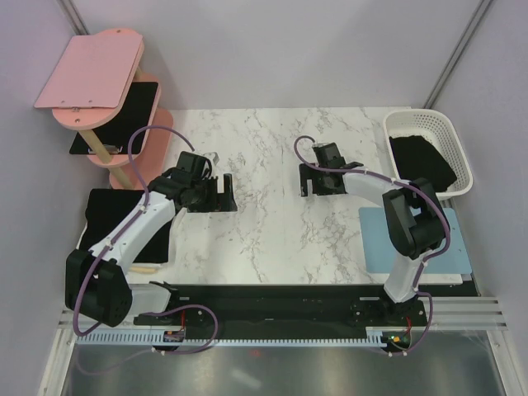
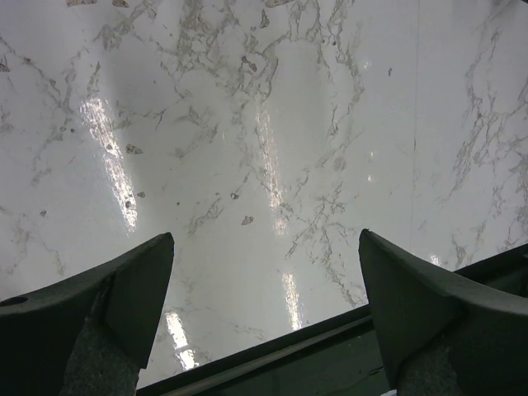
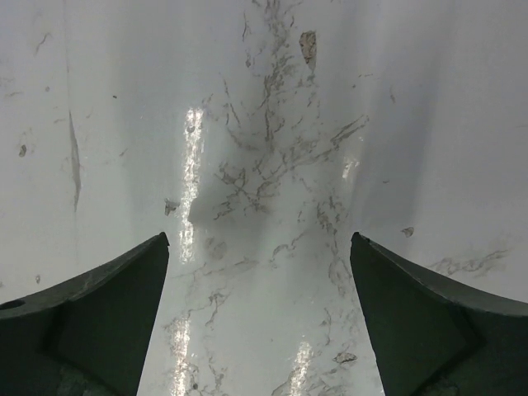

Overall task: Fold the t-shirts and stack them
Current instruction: Grab crumpled tshirt from bin with the right arm, then move the tshirt to the center of the board, then flatten out the tshirt

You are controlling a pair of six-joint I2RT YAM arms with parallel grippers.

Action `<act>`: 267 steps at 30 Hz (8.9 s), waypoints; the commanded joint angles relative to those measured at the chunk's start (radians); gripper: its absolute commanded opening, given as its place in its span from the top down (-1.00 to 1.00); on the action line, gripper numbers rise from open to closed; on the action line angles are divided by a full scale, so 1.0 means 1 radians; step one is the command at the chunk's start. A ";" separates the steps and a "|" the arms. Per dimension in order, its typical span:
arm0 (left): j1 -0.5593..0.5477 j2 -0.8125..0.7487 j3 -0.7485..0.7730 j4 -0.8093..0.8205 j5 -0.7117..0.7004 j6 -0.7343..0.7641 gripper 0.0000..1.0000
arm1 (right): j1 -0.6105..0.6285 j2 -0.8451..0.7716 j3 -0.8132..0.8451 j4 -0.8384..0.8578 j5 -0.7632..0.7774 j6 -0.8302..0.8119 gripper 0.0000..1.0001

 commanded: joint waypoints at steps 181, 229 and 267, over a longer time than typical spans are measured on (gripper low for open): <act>-0.180 0.415 0.178 0.206 -0.097 -0.075 -0.89 | -0.153 -0.435 -0.169 -0.141 -0.179 0.114 -0.95; -0.050 0.001 0.538 -0.130 -0.351 0.020 0.96 | 0.257 -0.845 0.007 -0.339 0.722 0.115 1.00; -0.045 0.338 1.467 -0.293 -0.225 0.080 0.96 | -0.018 -0.563 0.623 -0.113 0.604 -0.155 1.00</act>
